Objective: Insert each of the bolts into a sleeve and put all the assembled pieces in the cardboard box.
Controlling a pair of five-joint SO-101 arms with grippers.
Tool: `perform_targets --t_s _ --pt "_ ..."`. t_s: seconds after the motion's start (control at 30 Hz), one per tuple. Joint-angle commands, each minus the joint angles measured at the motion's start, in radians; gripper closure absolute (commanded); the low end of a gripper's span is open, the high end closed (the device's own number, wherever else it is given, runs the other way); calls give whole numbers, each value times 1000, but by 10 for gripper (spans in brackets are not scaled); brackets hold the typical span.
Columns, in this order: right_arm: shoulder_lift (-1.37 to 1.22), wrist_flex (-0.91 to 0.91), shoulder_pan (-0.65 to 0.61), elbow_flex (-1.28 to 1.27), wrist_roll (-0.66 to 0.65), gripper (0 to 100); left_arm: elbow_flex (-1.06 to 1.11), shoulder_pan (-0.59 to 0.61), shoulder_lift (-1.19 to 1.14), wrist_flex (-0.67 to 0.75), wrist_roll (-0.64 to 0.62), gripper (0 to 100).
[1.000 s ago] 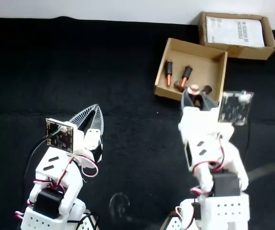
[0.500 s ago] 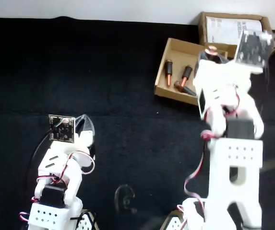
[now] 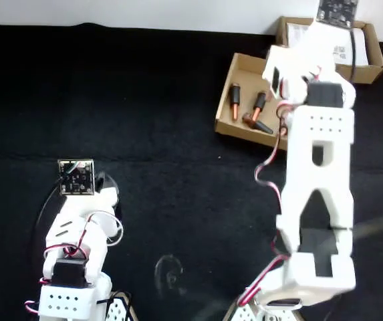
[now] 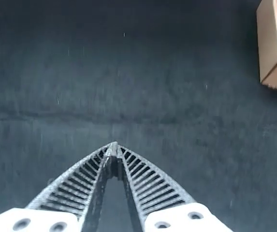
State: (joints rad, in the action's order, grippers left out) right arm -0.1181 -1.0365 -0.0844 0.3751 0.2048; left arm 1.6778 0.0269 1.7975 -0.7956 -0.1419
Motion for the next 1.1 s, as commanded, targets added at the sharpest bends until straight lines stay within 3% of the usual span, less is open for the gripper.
perform_targets --t_s 0.0,0.2,1.07 --pt "-117 -96 12 159 95 991 16 7 5 -15 0 990" --pt "-340 -193 12 325 166 991 16 5 5 -18 0 990" --pt "-957 -119 116 934 161 987 16 5 8 -21 2 988"
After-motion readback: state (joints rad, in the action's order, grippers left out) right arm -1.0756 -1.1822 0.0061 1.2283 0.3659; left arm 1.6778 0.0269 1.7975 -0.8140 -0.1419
